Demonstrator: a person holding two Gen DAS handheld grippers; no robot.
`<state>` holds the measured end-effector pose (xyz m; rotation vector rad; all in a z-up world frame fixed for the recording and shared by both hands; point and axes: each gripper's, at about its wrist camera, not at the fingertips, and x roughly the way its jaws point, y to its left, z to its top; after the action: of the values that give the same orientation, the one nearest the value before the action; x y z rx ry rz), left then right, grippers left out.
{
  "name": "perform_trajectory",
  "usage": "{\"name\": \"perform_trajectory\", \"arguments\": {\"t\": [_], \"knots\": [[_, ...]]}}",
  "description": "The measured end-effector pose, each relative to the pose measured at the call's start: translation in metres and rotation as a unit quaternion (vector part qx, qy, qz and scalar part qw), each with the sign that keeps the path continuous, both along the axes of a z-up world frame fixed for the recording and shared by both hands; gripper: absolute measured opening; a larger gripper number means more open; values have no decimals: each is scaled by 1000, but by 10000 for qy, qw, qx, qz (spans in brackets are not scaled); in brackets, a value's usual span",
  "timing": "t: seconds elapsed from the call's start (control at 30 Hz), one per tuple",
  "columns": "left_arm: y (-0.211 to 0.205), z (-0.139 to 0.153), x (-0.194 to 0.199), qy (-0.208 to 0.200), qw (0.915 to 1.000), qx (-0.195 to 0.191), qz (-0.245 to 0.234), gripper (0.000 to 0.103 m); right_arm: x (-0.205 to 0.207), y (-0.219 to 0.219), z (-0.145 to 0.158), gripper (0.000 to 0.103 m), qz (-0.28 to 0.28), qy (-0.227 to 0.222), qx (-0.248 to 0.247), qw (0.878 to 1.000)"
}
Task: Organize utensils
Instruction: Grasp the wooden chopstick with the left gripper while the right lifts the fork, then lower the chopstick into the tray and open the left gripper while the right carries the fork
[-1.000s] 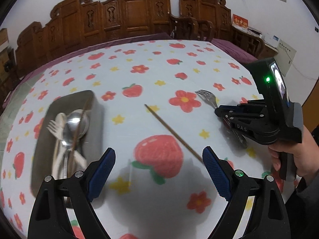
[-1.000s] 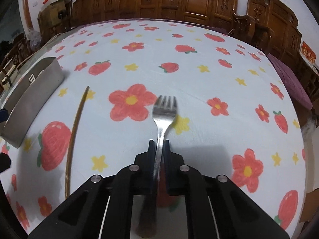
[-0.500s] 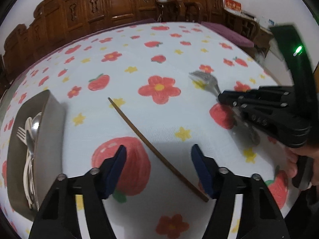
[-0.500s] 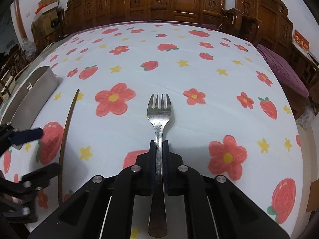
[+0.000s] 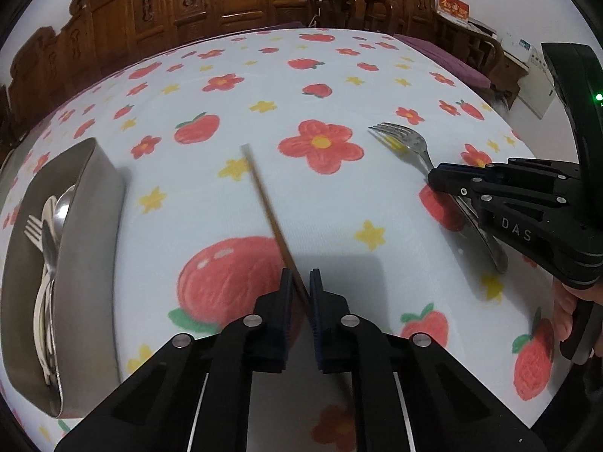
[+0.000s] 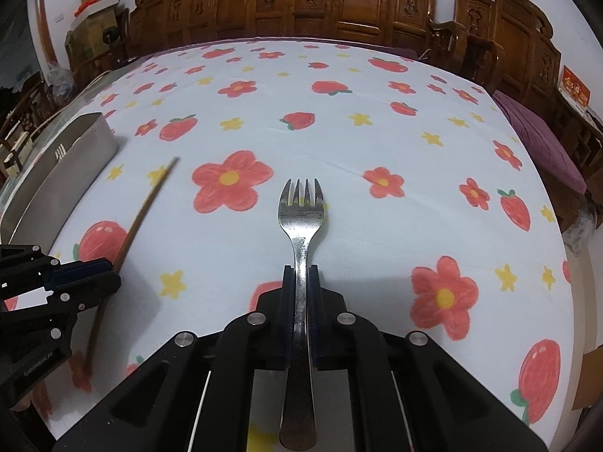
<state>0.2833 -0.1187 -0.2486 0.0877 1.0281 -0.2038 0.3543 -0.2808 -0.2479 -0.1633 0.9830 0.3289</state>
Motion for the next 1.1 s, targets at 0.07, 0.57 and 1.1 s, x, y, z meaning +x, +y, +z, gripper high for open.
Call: {"name": "perform_trajectory", "arguments": {"t": [0.07,0.57,1.1], "knots": [[5,0,-2,42,10000,-47,33,5,-3,2,0,8,-9,35,80,10000],[30,34,-26,-160,9995,-270,20,4,-39,21,6,8,99,43,219,9997],[72,77,-38,-529,9979,-336,181,4,-60,60,28,8,388,-114,237,9989]]}}
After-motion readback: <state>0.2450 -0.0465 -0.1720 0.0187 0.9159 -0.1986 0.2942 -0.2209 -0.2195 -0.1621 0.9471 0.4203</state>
